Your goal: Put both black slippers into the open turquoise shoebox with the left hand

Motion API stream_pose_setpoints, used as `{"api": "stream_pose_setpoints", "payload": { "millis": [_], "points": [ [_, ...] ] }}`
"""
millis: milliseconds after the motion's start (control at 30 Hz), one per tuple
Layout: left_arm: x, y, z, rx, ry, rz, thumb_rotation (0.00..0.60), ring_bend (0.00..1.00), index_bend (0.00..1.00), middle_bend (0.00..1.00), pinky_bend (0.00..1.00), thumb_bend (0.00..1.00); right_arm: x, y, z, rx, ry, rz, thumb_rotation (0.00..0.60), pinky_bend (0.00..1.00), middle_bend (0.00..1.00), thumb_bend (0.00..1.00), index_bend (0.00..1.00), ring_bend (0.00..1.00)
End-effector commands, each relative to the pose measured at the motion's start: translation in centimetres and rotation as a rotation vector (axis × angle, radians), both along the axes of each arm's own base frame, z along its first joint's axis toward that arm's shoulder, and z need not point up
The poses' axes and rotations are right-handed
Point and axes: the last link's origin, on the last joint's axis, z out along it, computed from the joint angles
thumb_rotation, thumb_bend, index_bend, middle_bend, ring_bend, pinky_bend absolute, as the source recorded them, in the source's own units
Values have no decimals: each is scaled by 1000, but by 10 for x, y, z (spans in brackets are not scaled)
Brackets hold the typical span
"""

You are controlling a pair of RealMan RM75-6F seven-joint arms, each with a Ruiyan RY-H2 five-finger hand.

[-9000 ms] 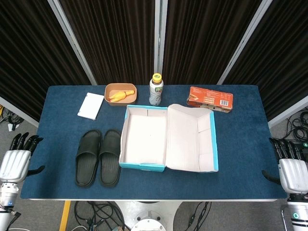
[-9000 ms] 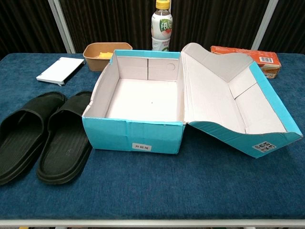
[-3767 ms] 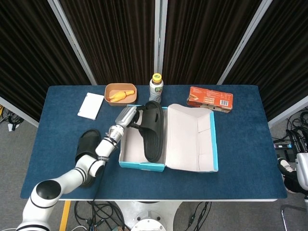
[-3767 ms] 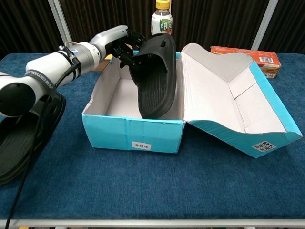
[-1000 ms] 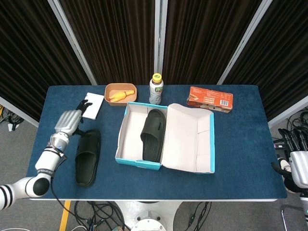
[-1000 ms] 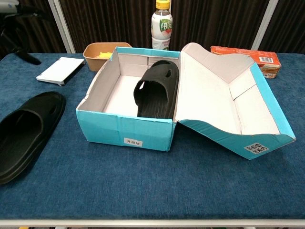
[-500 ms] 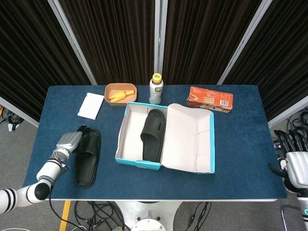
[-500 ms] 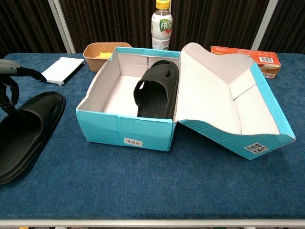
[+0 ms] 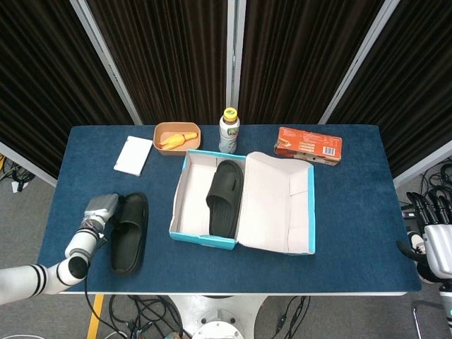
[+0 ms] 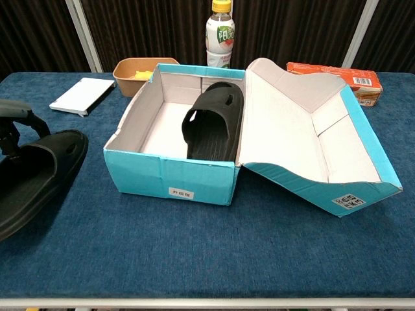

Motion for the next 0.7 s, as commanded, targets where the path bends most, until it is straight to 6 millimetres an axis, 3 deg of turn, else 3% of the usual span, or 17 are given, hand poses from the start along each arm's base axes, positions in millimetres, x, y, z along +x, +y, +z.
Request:
{"api": "stream_pose_setpoints", "payload": {
  "millis": [33,200,300,367,500,700],
  "points": [
    [0,2,14,84,-79,23,600,803,588,598,804,0,0,0,1,-2,1,1,600,63,100,51,31,0],
    [7,6,56,226,-196,-3,600,803,593,602,805,0,1,1,1,-6,2,6,600,63,99,51,31,0],
    [23,13,82,337,-344,-50,600,801,593,601,804,0,2,1,1,-4,1,10,600,63,100,51,32,0],
    [34,19,89,384,-431,-89,600,789,593,600,804,0,3,1,0,-2,1,13,600,63,99,51,32,0],
    [62,34,84,396,-584,-180,600,764,593,595,804,0,5,1,0,-3,4,20,600,63,99,51,31,0],
    [109,57,45,300,-784,-259,600,713,593,589,767,0,5,4,3,-10,11,13,600,63,99,51,32,0]
  ]
}}
